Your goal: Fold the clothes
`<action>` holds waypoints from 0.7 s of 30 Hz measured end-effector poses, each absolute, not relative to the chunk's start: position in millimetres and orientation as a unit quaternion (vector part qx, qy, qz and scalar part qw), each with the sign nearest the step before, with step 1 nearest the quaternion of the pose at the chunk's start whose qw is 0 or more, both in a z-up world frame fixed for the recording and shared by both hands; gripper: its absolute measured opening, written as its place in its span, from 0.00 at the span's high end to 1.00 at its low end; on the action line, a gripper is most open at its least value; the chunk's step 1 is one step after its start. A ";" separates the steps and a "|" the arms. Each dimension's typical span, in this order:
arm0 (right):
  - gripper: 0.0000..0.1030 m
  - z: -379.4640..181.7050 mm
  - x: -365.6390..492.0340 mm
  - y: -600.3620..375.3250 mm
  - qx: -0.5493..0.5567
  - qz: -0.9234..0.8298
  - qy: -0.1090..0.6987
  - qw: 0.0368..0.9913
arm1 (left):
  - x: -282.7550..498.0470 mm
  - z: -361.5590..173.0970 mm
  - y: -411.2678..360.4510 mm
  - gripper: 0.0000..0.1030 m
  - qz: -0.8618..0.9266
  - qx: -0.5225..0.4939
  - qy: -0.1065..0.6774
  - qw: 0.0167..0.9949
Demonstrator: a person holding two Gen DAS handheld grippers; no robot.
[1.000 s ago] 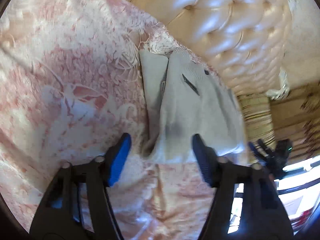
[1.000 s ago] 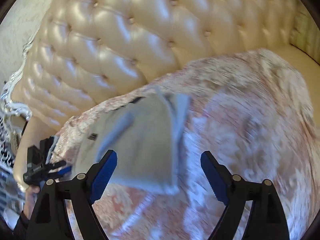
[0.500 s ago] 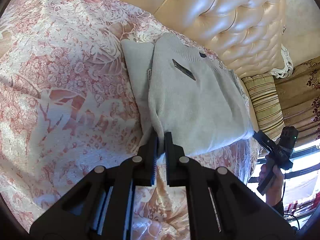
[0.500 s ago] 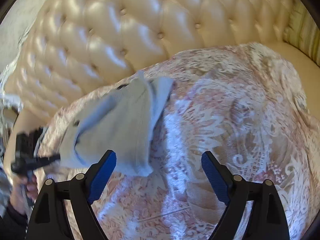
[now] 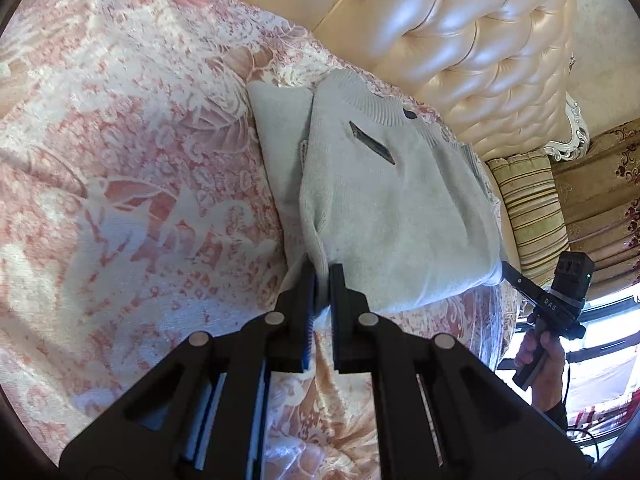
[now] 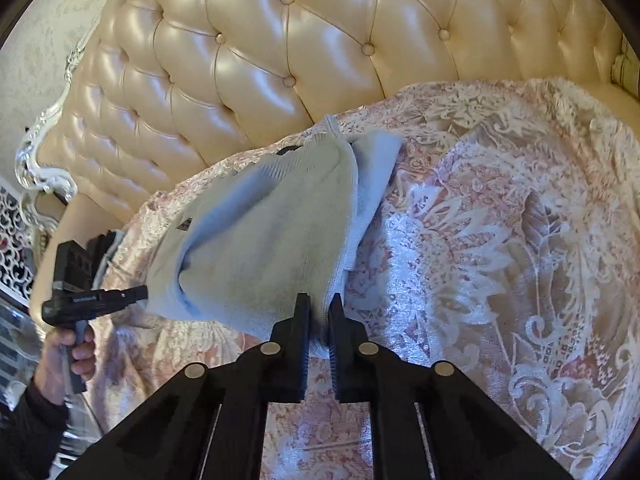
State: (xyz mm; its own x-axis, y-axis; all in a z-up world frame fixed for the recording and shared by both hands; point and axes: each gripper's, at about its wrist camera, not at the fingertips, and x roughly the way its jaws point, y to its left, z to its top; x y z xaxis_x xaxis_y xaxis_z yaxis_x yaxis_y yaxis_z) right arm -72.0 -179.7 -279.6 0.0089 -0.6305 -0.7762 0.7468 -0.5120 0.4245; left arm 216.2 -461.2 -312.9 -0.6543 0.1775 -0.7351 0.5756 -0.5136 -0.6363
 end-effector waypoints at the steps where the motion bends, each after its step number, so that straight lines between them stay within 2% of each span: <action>1: 0.94 -277.7 -72.0 -180.4 0.510 -0.704 0.069 0.490 | 218.0 -309.6 -462.0 0.92 -0.777 0.393 0.473 0.131; 7: 0.94 -267.4 -86.6 -178.9 0.499 -0.727 0.085 0.463 | 225.6 -298.6 -465.5 0.93 -0.783 0.397 0.454 0.151; 14: 0.93 -273.5 -88.0 -177.2 0.501 -0.745 0.094 0.431 | 232.0 -306.6 -465.1 0.94 -0.769 0.402 0.469 0.167; 16: 0.90 -269.8 -82.3 -173.3 0.492 -0.759 0.104 0.412 | 239.9 -298.9 -468.3 0.89 -0.769 0.394 0.468 0.188; 17: 0.85 -267.3 -79.7 -171.0 0.487 -0.767 0.110 0.402 | 245.9 -294.8 -471.2 0.78 -0.768 0.390 0.466 0.201; 18: 0.81 -259.0 -79.0 -165.3 0.475 -0.783 0.117 0.385 | 254.3 -290.2 -475.7 0.61 -0.769 0.382 0.467 0.215; 19: 0.81 -249.6 -79.7 -158.5 0.462 -0.796 0.126 0.370 | 265.3 -284.5 -481.8 0.55 -0.769 0.367 0.471 0.228; 21: 0.80 -230.5 -81.2 -145.1 0.435 -0.821 0.143 0.341 | 277.2 -271.3 -491.6 0.52 -0.780 0.328 0.476 0.241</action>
